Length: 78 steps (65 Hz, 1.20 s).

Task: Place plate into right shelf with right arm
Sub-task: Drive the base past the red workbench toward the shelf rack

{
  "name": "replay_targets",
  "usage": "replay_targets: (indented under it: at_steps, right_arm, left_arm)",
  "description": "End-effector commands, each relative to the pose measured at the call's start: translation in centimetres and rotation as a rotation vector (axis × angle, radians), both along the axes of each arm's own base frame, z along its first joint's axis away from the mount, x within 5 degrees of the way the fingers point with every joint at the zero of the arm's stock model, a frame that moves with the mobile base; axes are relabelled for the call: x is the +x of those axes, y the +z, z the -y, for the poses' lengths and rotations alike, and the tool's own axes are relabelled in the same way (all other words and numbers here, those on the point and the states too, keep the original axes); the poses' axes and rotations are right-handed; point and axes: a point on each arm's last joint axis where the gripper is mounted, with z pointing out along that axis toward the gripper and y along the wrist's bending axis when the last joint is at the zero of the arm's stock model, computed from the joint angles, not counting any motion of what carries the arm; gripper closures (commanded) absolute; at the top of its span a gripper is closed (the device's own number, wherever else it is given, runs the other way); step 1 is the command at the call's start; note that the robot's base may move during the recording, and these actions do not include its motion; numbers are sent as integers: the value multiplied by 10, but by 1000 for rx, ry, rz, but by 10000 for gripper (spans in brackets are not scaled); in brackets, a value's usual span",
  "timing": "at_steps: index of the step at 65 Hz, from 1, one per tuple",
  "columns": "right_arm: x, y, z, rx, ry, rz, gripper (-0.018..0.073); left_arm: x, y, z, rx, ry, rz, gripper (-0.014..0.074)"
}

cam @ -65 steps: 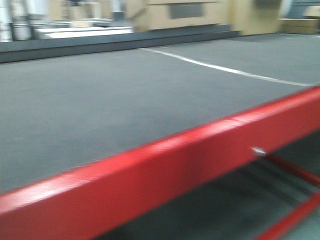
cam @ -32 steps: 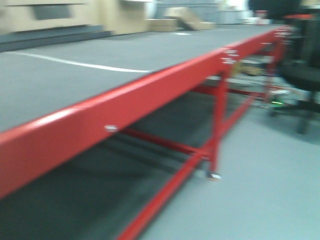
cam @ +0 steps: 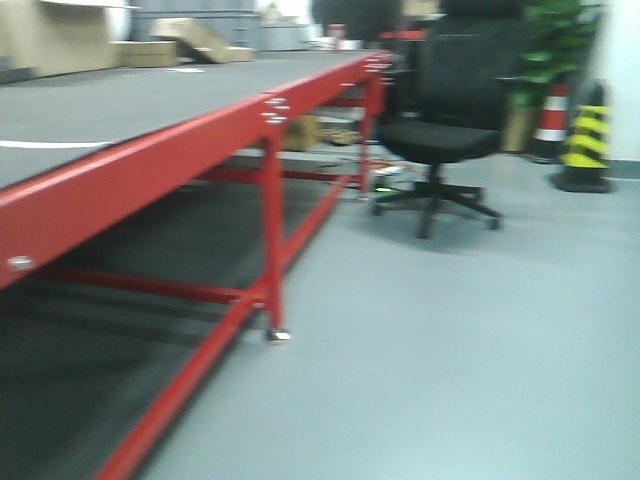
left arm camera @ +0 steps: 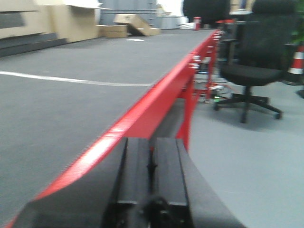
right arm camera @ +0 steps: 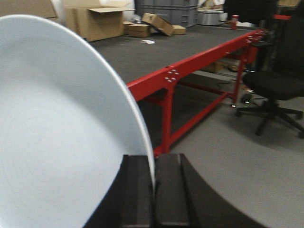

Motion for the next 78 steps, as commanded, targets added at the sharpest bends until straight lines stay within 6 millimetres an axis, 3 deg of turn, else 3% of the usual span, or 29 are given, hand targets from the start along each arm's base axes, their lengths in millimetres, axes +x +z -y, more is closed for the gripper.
replay_targets:
  at_steps: [1,78]
  right_arm:
    - [-3,18,0,34,12,126,505]
    - [-4,18,0,34,12,127,505]
  left_arm:
    - [-1,5,-1,-6,10,86,643]
    - [-1,5,-1,-6,10,86,643]
